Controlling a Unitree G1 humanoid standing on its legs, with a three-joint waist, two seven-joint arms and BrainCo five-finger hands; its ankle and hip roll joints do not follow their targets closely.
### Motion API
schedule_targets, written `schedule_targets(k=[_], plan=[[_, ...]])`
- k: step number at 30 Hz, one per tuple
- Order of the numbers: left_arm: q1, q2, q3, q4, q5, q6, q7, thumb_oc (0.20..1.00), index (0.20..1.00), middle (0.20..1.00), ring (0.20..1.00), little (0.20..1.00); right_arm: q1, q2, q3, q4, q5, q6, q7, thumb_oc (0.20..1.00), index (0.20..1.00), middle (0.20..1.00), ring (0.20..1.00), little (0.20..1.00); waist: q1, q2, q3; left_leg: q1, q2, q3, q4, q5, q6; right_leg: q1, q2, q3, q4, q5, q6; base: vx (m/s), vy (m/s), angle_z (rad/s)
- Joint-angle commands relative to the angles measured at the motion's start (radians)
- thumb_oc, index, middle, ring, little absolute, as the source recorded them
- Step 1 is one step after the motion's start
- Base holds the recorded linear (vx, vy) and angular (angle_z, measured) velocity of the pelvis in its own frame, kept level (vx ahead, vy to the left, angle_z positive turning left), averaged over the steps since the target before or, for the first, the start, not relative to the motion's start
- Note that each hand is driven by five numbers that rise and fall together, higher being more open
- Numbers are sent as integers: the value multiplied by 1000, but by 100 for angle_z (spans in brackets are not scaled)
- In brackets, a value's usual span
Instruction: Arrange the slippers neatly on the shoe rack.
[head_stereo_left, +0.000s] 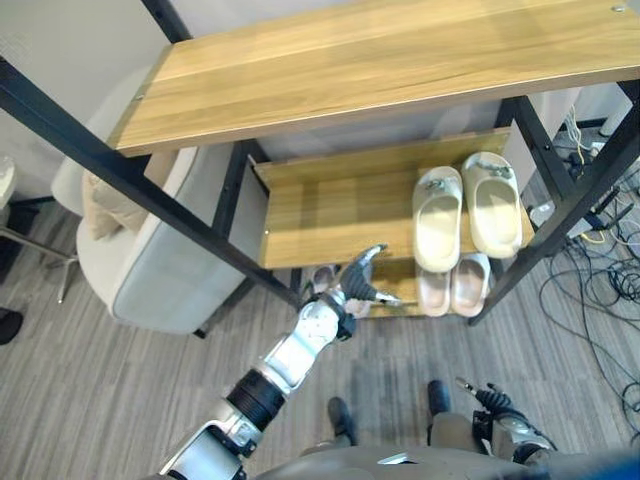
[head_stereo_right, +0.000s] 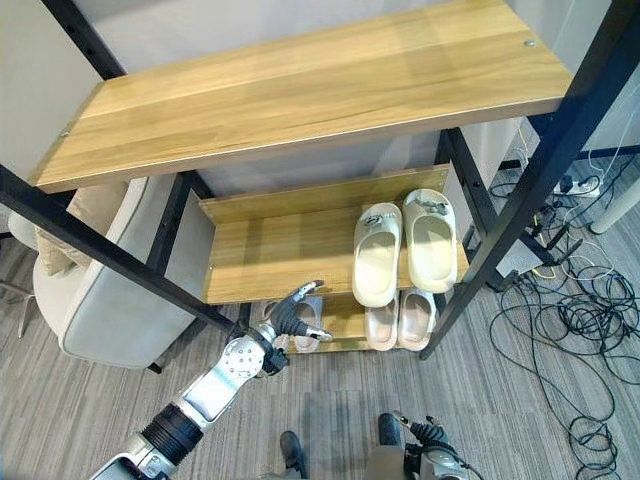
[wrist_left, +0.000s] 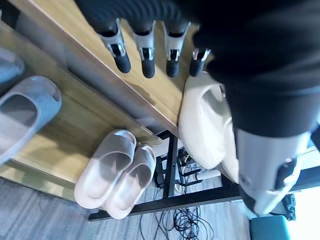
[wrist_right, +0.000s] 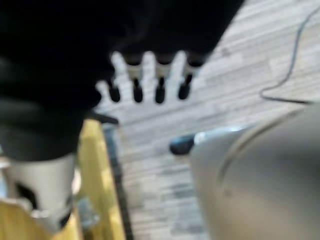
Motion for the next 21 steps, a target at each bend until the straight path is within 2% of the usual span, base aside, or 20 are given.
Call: schedule_targets(k=[1,7,15,21], plan=[[-64,-46,1,48,-30,-45,54,1000,1000,1000,1000,1000,-2,48,16,29,40,-3,-8,1000,1000,1000,1000,1000,-5,-31,24,53,-9,-34,4,-59,-53,36,1,15,-111,41,51,0,0,0],[-153,-125,-15,164,-58,-82,194,1000,1000,1000,1000,1000,-8,45,18,25,49,9,-15,1000,1000,1000,1000,1000,-21,-36,30,47,-10,-30,4,-58,-52,22,1,15,-108,46,51,0,0,0],[-217,-175,-19,231,-83,-83,249,1000,1000,1000,1000,1000,-8,42,23,24,35,11,-15,1000,1000,1000,1000,1000,-37,-40,29,43,-6,-20,4,-59,-52,13,3,21,-108,49,50,0,0,0],[-229,-188,-16,231,-109,-84,253,1000,1000,1000,1000,1000,-6,42,20,30,34,12,-16,1000,1000,1000,1000,1000,-41,-40,30,41,-6,-16,4,-58,-53,8,6,23,-110,50,50,1,-4,-1]])
